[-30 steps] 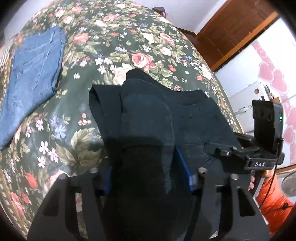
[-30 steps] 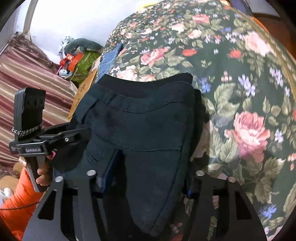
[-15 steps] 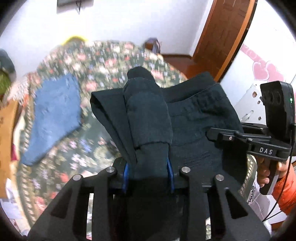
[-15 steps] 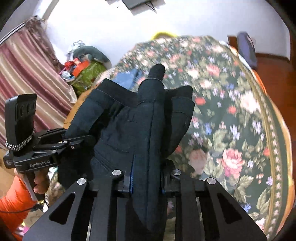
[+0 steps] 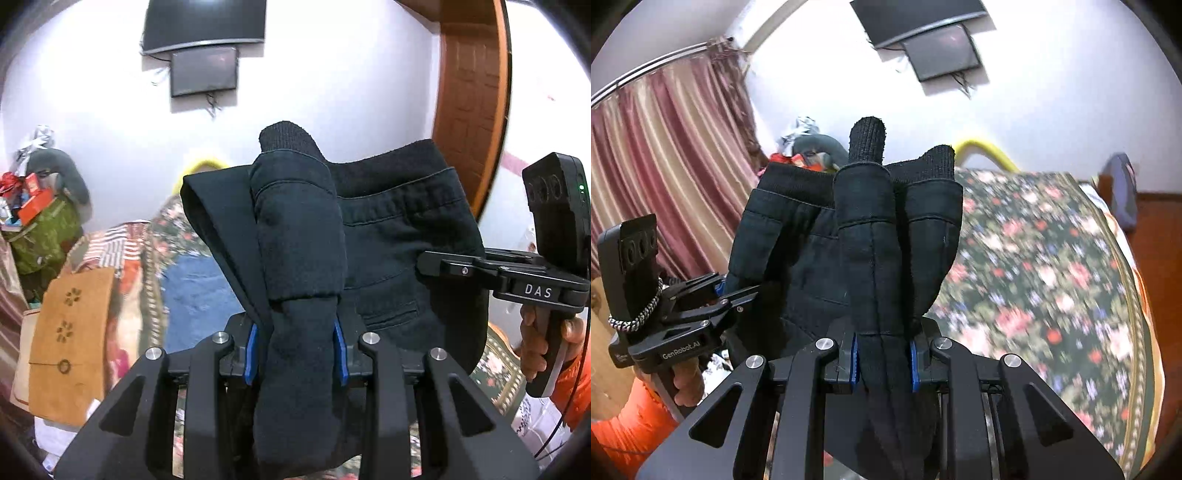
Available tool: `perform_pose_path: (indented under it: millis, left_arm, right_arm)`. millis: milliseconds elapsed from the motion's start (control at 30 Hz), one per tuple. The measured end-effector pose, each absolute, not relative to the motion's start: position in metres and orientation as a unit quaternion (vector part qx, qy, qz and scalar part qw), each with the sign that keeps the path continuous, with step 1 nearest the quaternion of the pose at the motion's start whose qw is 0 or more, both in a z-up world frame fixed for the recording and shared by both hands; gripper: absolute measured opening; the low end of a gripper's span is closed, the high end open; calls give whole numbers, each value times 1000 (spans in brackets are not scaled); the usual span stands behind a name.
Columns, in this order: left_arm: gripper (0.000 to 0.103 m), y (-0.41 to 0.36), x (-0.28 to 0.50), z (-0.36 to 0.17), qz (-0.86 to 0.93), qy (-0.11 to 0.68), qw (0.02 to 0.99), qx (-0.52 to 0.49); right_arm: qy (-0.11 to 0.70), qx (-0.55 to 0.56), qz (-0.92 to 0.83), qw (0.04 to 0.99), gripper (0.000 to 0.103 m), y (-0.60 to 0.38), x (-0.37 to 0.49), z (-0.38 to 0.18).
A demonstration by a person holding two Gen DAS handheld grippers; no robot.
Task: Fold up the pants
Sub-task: 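Carry the folded trousers with both grippers onto the blue jeans, then lower the trousers onto the jeans and open both grippers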
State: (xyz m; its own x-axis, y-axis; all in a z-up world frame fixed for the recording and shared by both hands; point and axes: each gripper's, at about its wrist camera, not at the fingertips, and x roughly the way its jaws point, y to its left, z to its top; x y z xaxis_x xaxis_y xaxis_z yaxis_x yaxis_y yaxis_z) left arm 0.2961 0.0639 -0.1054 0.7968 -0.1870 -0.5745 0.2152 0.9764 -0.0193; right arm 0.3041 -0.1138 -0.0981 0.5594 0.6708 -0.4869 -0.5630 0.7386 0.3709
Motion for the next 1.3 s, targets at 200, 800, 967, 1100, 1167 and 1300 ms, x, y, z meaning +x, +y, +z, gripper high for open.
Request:
perform_pose_path:
  millis: [200, 800, 967, 1100, 1167, 1300]
  left_arm:
    - [32, 108, 330, -100, -78, 303, 950, 6]
    - [32, 219, 490, -256, -31, 412, 908, -73]
    - [35, 235, 524, -313, -36, 460, 880, -112]
    - [43, 237, 533, -332, -30, 482, 867, -122]
    - [49, 236, 529, -327, -18, 476, 872, -112]
    - [49, 234, 512, -298, 11, 456, 887, -70]
  right_arm:
    - [305, 73, 361, 878, 17, -67, 338, -92]
    - [430, 31, 350, 832, 17, 48, 496, -217]
    - [458, 3, 331, 825, 18, 59, 518, -254]
    - [475, -11, 319, 820, 21, 54, 523, -263]
    - [476, -11, 313, 822, 24, 48, 522, -260]
    - [468, -24, 303, 829, 27, 37, 511, -246]
